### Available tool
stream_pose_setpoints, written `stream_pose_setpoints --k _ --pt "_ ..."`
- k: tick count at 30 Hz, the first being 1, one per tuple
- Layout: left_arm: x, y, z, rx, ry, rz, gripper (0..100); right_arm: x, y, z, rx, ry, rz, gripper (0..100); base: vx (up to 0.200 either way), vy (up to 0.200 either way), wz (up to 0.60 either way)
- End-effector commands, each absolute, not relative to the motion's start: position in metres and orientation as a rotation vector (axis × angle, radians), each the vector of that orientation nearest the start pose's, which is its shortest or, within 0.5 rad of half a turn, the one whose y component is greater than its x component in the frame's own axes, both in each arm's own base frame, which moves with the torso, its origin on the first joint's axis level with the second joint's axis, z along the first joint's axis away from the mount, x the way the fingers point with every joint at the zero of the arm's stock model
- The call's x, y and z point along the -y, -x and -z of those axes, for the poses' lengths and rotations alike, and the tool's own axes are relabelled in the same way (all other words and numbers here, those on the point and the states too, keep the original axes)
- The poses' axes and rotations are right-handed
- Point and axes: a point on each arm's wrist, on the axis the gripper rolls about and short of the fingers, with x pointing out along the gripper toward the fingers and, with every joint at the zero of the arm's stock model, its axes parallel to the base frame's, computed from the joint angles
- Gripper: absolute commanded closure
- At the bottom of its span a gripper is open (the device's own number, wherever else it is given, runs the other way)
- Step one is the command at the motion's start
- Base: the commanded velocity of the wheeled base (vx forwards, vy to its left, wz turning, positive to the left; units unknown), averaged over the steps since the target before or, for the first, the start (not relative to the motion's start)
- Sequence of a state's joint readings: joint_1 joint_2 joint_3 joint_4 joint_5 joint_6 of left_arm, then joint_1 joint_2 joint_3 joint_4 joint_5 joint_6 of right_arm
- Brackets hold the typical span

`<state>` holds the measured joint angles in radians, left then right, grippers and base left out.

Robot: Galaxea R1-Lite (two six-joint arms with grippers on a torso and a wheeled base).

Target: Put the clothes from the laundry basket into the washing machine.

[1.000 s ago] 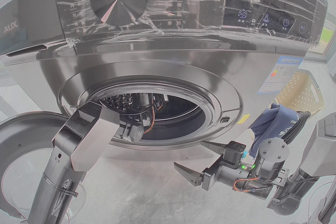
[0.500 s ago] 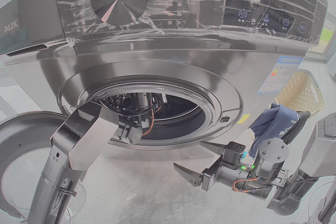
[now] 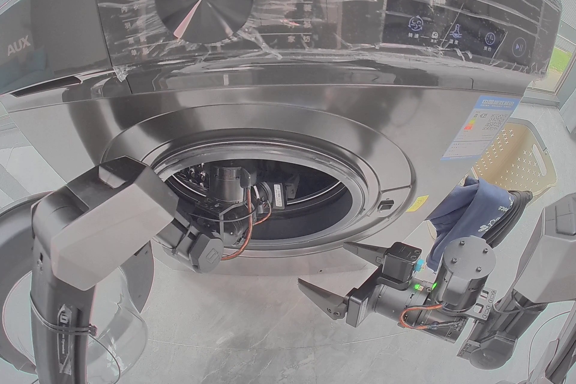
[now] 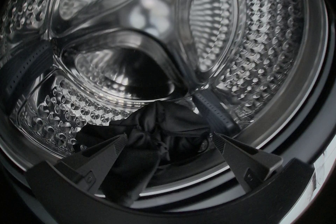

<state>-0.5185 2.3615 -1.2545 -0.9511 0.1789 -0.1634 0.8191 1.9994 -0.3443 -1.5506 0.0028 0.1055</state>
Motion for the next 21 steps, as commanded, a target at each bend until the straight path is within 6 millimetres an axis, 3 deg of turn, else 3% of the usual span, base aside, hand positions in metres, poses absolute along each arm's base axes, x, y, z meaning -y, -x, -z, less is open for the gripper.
stream_pose_setpoints --k 1,5,13,17,21 --pt "0.225 -0.371 -0.109 -0.121 0.127 0.379 0 -0.21 -0.196 -0.082 -0.14 -0.058 -0.814 0 0.0 0.0 0.0" --pt "0.225 -0.377 -0.115 -0.066 0.148 0.38 0 -0.209 -0.196 -0.083 -0.139 -0.059 -0.814 0 0.0 0.0 0.0" --pt "0.232 -0.387 -0.095 -0.056 0.148 0.373 0 -0.209 -0.197 -0.083 -0.139 -0.059 -0.812 0 0.0 0.0 0.0" --pt "0.233 -0.374 -0.093 -0.079 0.136 0.393 0 -0.208 -0.197 -0.082 -0.14 -0.058 -0.809 0 0.0 0.0 0.0" --pt "0.236 -0.338 -0.084 -0.132 0.116 0.446 0 -0.207 -0.197 -0.082 -0.143 -0.057 -0.806 0 0.0 0.0 0.0"
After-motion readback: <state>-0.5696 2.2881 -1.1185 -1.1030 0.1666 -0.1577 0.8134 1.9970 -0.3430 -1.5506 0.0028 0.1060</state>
